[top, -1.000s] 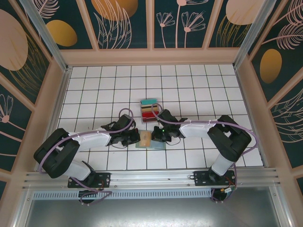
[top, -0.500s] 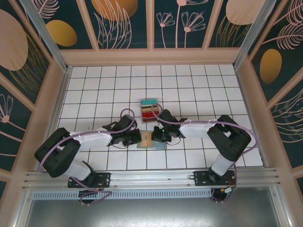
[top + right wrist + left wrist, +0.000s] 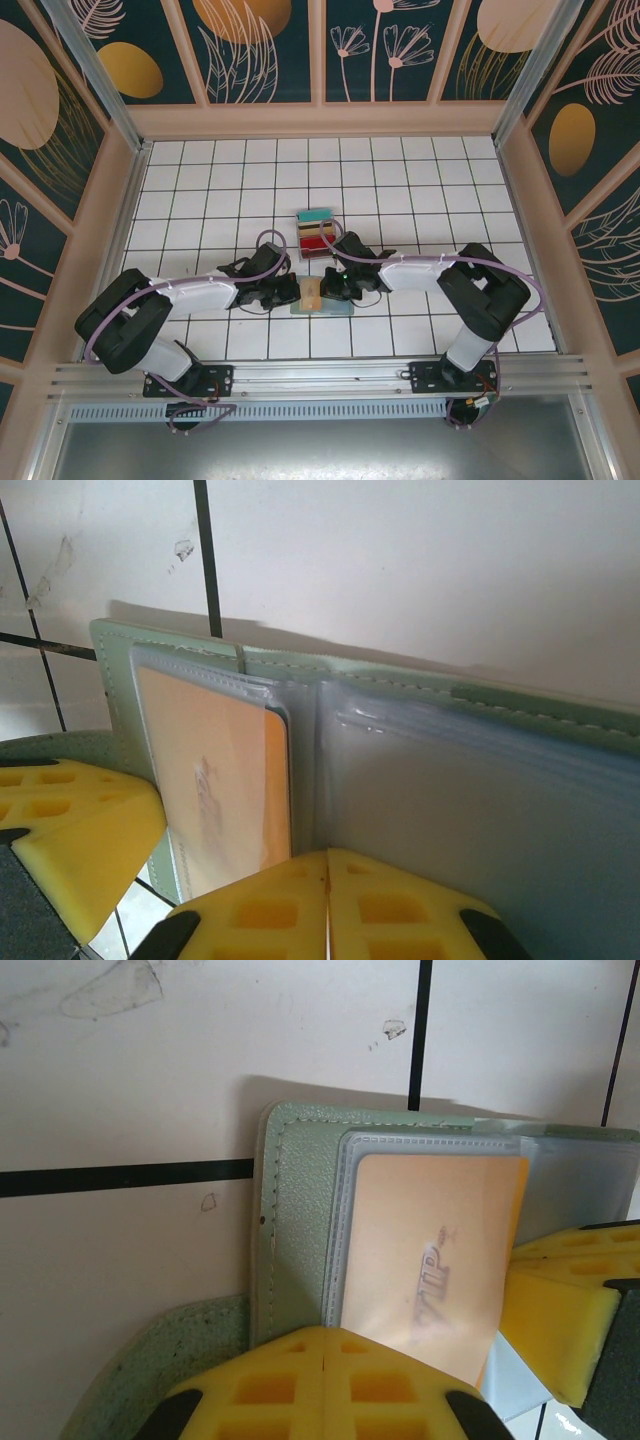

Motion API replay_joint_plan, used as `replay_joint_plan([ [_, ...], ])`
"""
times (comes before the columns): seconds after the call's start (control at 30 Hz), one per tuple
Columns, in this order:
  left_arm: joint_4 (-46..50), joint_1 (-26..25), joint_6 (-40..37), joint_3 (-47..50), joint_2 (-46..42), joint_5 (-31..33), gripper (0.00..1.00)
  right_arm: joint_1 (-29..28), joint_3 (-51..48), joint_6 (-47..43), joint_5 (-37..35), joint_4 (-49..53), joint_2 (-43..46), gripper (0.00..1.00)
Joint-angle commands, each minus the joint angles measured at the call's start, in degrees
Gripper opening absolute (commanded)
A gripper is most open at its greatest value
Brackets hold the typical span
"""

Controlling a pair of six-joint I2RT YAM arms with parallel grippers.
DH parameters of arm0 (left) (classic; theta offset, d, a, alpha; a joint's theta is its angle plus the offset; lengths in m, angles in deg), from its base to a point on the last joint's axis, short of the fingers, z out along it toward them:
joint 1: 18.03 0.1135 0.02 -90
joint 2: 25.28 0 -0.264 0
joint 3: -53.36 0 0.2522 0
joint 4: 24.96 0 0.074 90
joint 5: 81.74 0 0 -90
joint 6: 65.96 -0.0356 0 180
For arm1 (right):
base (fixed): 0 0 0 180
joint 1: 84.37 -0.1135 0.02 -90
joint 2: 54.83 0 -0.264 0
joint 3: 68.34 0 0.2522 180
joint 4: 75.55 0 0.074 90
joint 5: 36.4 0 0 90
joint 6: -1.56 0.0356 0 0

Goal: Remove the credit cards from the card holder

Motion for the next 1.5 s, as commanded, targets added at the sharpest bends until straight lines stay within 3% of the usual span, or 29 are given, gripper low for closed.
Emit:
replay_joint_plan([
  [0.0, -0.3, -0.9, -0.9, -0.8, 2.0, -1.6, 0.0, 0.0, -0.7, 0.3, 1.2, -0.1, 1.1, 0.11],
  [0.33, 0.6, -0.9, -0.5, -0.4, 1.9, -0.7, 0.0, 1.9, -3.4, 1.9, 2.5, -2.4, 6.2, 0.16],
  [1.47, 0.3, -0.9, -0.6, -0.5, 2.1, -1.2, 0.0, 2.0, -5.1, 3.5, 8.7, -9.6, 0.2, 0.16],
])
